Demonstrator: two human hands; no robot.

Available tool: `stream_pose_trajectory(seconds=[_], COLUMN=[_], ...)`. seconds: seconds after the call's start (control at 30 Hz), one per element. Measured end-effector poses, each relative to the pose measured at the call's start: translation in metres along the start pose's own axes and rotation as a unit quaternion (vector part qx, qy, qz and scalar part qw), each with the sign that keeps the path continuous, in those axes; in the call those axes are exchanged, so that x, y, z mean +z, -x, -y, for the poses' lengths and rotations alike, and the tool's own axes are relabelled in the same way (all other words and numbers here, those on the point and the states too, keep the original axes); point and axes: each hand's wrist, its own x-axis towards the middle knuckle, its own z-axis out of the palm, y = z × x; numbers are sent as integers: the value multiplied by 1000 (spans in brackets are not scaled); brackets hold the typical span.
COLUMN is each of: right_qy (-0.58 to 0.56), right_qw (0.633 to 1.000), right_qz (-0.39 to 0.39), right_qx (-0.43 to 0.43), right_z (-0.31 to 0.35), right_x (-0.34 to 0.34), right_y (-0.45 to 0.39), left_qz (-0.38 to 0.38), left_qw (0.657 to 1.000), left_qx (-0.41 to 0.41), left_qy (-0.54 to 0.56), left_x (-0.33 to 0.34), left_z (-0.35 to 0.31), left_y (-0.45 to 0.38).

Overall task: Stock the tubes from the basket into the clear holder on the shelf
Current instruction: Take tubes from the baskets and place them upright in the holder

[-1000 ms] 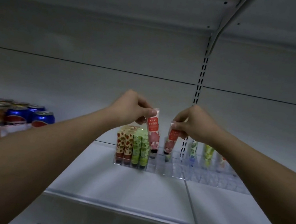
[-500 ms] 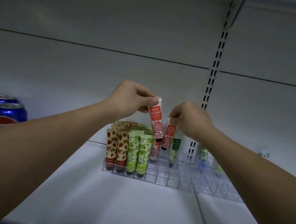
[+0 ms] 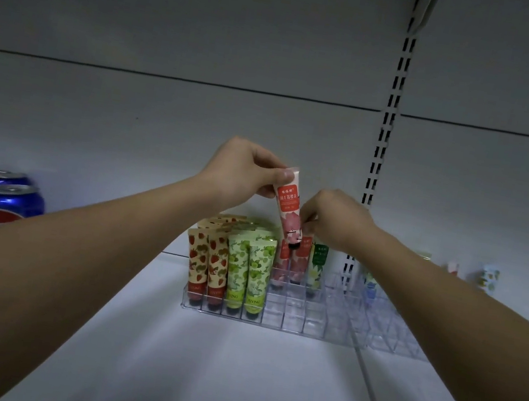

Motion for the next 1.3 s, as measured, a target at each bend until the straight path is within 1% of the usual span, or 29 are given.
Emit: stream_pose_trajectory(seconds=[0.13,0.23,0.33,0.4,0.47,0.57,0.7,0.83,0.93,1.0,1.13,1.3], right_qy=[-25,-42,-82,-88,-91,-115,-147,-191,-181,-167,-150,-151], right_qw=[999,998,994,992,991,991,988,976,970,970,969,969], right_qz=[0,13,-20,-50,-53,-21,42,106,160,175,196,195], right_qx=[33,39,62,74,76,67,15,-10,-15,-26,-18,-16], right_z=[-1,0,1,2,5,15,30,39,39,38,40,40], right_x=[17,14,5,-1,-4,-1,13,31,43,51,56,56], right_y=[5,10,22,35,52,82,121,154,175,186,190,191], left_qz=[-10,-12,-17,-18,-13,-4,6,-10,-15,-23,-36,-34], left_qw=[1000,1000,999,999,997,994,985,977,971,966,956,950], left_qx=[-7,-15,-21,-26,-36,-48,-51,-50,-52,-53,-61,-68], left_qy=[-3,-18,-29,-44,-66,-96,-164,-206,-234,-250,-284,-304], left_x=[2,3,4,6,9,14,21,27,31,36,46,58], left_z=[0,-2,-10,-16,-21,-27,-29,-30,-29,-26,-18,-11], left_y=[2,4,6,8,10,14,21,26,27,27,25,21])
